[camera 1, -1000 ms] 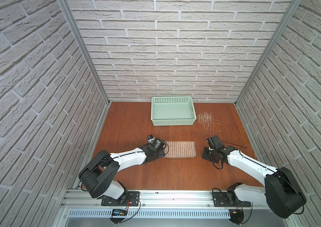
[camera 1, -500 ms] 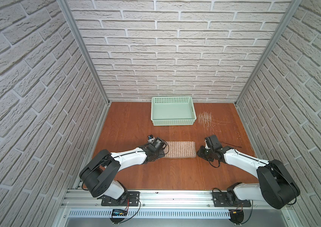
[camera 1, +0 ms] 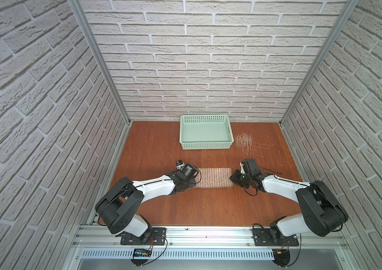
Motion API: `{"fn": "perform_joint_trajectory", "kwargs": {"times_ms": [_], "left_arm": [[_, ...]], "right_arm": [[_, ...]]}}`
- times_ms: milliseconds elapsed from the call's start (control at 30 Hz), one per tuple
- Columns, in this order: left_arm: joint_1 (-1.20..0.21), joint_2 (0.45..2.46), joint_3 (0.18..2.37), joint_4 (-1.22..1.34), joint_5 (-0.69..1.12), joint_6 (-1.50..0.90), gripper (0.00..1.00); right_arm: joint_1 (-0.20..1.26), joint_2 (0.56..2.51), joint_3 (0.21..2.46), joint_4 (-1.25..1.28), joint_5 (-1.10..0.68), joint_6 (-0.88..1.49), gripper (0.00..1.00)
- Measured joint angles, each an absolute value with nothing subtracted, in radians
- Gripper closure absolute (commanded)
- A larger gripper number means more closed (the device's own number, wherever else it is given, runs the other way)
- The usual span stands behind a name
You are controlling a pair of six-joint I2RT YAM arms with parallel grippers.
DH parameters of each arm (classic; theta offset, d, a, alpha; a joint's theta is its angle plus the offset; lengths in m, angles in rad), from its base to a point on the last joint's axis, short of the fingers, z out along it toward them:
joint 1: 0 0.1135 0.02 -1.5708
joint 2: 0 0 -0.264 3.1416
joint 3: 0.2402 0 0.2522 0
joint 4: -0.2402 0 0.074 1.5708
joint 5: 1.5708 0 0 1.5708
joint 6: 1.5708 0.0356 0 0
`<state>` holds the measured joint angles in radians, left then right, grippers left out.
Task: Fold the square dishcloth
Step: Fold the cleaning item at the center of the board.
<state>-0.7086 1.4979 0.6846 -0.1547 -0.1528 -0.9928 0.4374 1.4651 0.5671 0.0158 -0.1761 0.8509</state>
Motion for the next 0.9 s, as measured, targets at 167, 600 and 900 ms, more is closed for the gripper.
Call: {"fn": "perform_joint_trajectory", "kwargs": {"times_ms": [167, 600, 900], "left_arm": [[-0.708, 1.498, 0.685, -0.155, -0.154, -0.997, 0.45], [-0.700, 1.500, 0.632, -0.002, -0.127, -1.081, 0.55], [-0.672, 1.499, 0.583, 0.124, -0.088, -1.155, 0.61]], "right_arm": [[0.437, 1.468, 0.569, -0.001, -0.168, 0.841, 0.97], [0.467, 1.417, 0.720, -0.299, -0.061, 0.725, 0.97], [0.595, 1.419, 0.870, -0.476, 0.075, 0.684, 0.97]]}}
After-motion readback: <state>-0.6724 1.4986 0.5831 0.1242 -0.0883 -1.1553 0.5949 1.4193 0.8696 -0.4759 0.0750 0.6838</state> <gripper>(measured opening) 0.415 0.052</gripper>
